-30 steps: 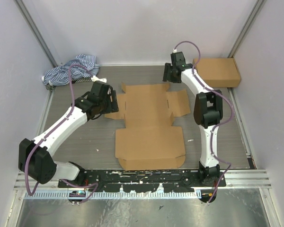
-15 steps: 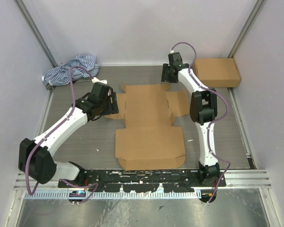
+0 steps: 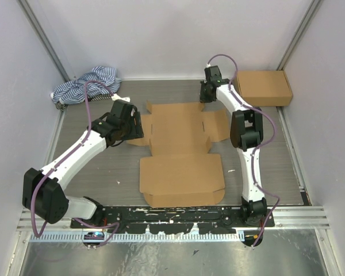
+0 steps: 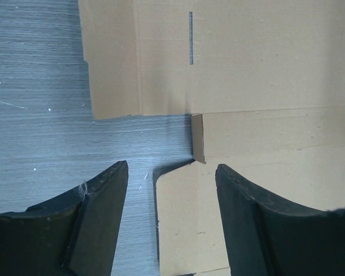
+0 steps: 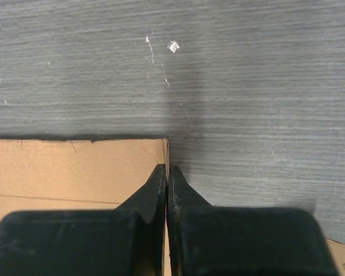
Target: Fold the paper box
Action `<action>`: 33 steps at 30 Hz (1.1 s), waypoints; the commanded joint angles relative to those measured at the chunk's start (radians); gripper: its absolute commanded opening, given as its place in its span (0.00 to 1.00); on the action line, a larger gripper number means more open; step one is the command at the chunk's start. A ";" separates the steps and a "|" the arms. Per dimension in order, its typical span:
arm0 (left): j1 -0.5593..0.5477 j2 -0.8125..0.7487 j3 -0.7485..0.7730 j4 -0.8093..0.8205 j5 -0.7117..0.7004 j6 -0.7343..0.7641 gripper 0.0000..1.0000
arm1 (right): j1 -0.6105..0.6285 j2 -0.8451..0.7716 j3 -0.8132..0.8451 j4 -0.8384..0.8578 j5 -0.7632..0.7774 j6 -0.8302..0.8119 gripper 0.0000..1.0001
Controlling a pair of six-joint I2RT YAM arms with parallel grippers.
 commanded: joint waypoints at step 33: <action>0.003 0.259 0.549 0.214 0.505 0.469 0.76 | 0.142 -1.298 -1.319 0.755 -0.045 -0.074 0.01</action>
